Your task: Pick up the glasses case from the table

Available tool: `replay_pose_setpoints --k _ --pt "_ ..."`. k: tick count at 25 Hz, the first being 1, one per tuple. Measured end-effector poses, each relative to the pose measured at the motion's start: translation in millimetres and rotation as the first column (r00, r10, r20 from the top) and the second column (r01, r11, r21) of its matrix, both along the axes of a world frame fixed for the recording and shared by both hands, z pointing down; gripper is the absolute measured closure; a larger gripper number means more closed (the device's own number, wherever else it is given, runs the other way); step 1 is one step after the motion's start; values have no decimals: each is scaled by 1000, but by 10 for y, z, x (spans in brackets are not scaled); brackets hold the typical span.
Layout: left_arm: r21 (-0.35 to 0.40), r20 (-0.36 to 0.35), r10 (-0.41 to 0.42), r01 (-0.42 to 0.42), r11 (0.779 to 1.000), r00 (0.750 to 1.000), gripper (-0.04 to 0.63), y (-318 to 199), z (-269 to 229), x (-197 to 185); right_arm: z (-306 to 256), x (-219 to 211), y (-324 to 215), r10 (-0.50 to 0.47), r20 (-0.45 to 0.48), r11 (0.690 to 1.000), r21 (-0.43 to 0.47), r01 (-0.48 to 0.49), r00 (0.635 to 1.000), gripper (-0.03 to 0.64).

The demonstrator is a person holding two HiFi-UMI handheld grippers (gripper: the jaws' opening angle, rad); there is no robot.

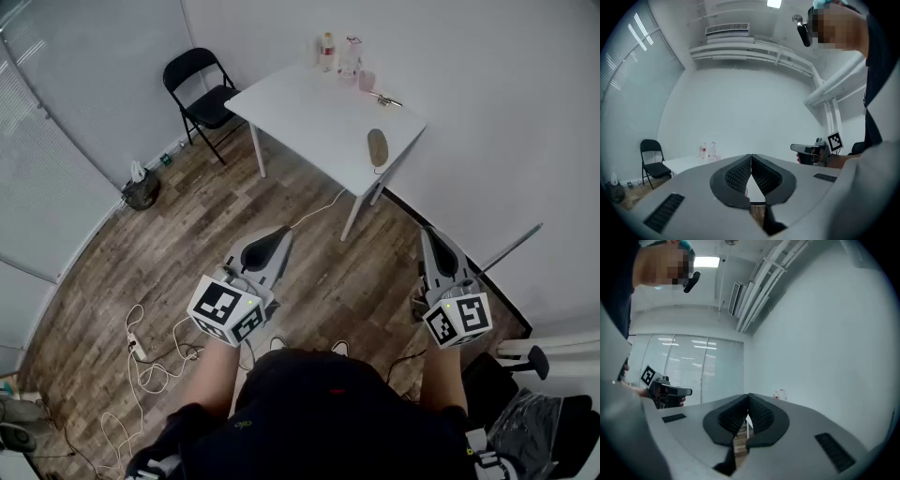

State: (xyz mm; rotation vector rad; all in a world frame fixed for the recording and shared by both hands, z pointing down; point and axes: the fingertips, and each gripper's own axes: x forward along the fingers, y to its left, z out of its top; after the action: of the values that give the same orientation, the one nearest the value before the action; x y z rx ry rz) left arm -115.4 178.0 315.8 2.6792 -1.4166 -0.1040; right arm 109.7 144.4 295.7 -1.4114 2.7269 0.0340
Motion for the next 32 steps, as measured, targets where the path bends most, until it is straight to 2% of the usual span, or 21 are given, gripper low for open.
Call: replay_pose_setpoints --k 10,14,20,23,28,32 --pt "-3 -11 5 -5 1000 1000 572 23 -26 -6 5 -81 -24 -21 4 1000 -4 21 1000 595" --pt "-8 15 3 -3 1000 1000 572 23 -1 -13 -14 -87 -41 -7 7 1000 10 7 1000 595" --pt "-17 5 7 -7 1000 1000 572 67 37 131 85 35 -44 -20 35 1000 -24 21 999 595" --pt "-32 -4 -1 1 999 1000 572 61 106 214 116 163 -52 -17 28 999 -34 18 999 595" --pt "-33 0 -17 17 999 1000 572 62 191 482 169 657 -85 42 42 998 -56 -39 998 595" --pt "-36 -10 -37 36 999 999 572 17 246 712 272 829 -169 24 42 997 -80 -21 999 595"
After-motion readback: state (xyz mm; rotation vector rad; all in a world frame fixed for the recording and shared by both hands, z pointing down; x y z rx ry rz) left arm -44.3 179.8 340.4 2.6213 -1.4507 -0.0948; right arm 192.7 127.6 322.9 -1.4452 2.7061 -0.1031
